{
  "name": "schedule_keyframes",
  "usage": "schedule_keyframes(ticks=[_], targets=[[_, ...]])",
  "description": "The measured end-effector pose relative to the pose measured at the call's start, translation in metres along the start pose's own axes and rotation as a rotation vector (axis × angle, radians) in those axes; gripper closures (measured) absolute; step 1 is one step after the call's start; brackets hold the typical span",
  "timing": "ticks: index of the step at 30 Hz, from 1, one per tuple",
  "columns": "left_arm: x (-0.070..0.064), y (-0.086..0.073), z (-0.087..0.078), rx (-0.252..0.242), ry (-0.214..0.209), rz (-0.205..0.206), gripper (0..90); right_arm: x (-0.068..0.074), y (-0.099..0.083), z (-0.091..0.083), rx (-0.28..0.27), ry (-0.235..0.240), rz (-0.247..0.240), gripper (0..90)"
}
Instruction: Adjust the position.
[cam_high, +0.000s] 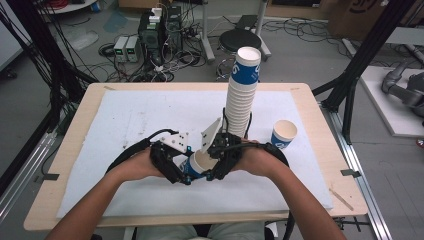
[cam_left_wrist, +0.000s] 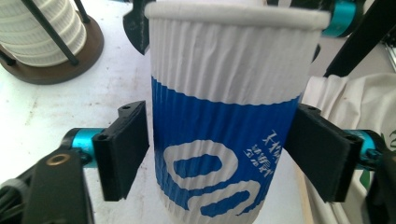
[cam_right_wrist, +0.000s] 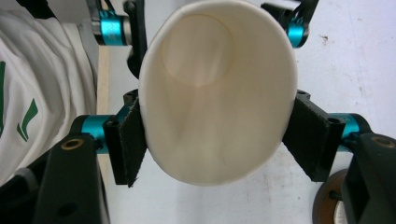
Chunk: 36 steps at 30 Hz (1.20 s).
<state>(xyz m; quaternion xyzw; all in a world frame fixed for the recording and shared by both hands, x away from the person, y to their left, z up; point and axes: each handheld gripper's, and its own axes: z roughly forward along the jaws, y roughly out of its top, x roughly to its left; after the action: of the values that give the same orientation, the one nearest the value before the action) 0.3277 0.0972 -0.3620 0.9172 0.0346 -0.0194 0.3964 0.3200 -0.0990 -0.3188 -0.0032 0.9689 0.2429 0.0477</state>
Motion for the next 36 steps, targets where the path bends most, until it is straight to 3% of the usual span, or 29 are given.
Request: schedule_keyframes(ticks=[3,9,13,16,23,28,29,30,32,36], targets=[[0.0,0.0,0.001,0.008,-0.006,0.012,30.1,0.0,0.001,0.0,0.0,-0.002,-0.006,29.5],[0.0,0.0,0.004,0.017,-0.017,0.027,30.8,0.001,0.001,0.002,0.012,0.008,-0.008,29.5],[-0.001,-0.003,0.006,-0.015,-0.02,0.037,31.0,0.001,0.002,0.0,0.015,0.02,-0.011,29.5],[-0.001,-0.007,0.005,-0.068,-0.007,0.039,30.5,0.001,0.001,-0.002,-0.006,0.009,-0.008,26.8],[0.0,-0.021,-0.003,-0.217,0.019,-0.002,29.8,-0.003,-0.003,-0.017,-0.17,-0.012,0.067,20.9],[0.003,-0.033,-0.01,-0.337,0.055,-0.046,29.6,-0.006,-0.012,-0.033,-0.346,-0.052,0.134,20.3],[0.003,-0.033,-0.01,-0.337,0.055,-0.046,29.6,-0.006,-0.012,-0.033,-0.346,-0.052,0.134,20.3],[0.004,-0.037,-0.011,-0.364,0.07,-0.06,29.6,-0.008,-0.018,-0.039,-0.386,-0.083,0.172,20.0],[0.006,-0.041,-0.012,-0.387,0.078,-0.074,29.5,-0.009,-0.023,-0.042,-0.41,-0.109,0.199,20.0],[0.008,-0.05,-0.015,-0.447,0.102,-0.105,29.6,-0.008,-0.037,-0.043,-0.458,-0.133,0.26,20.0]])
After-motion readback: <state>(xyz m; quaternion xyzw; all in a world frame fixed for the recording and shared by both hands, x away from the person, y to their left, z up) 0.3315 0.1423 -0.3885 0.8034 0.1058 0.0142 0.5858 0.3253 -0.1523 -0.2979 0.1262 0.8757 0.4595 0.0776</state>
